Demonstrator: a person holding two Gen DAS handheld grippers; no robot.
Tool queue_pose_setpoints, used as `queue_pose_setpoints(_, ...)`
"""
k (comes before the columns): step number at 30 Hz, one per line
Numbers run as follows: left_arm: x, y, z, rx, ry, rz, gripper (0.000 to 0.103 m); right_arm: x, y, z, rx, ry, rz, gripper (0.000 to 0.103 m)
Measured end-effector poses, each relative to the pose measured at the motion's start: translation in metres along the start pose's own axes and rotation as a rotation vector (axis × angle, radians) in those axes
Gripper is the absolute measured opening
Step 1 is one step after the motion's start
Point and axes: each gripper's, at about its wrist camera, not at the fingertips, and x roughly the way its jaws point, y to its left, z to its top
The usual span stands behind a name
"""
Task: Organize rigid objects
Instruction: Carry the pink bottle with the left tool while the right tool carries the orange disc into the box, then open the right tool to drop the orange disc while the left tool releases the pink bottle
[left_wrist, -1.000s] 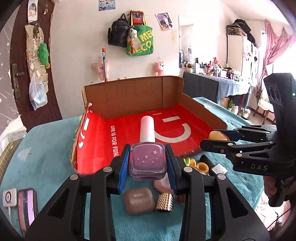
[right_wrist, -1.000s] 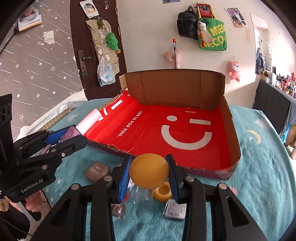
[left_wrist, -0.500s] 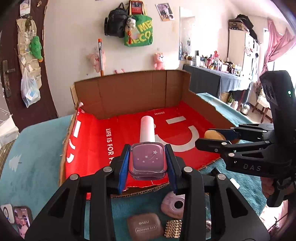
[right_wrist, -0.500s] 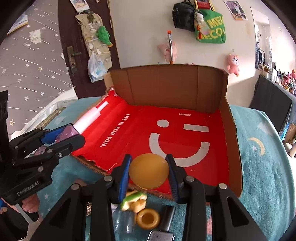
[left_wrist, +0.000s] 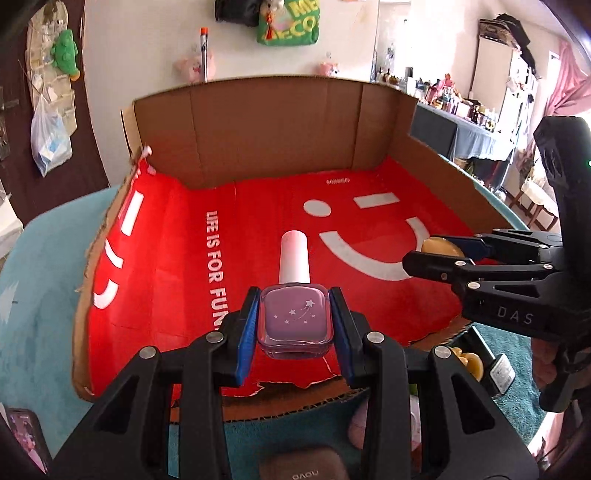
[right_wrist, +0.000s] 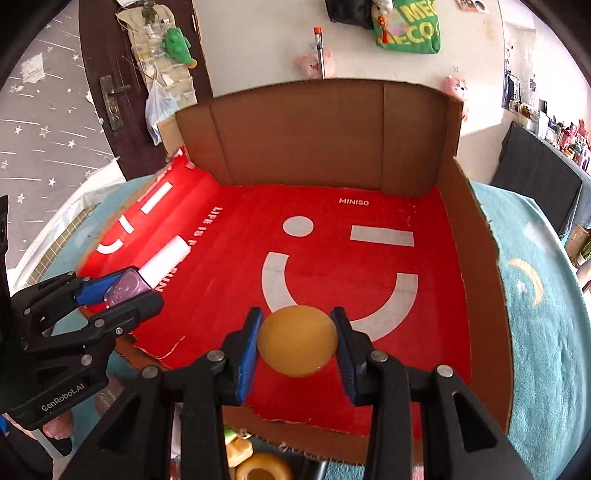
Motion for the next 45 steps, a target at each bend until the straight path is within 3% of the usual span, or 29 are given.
queue_pose_setpoints(21, 0.037, 0.015, -0.006, -0.037, 0.117, 0.012, 0.034, 0.036, -0.011, 0.006, 0.003, 0.109, -0.073, 0.04)
queue_pose_setpoints(45, 0.039, 0.016, -0.004, -0.039, 0.119, 0.015, 0.035, 0.038, -0.01, 0.007, -0.003, 0.114, -0.078, 0.04)
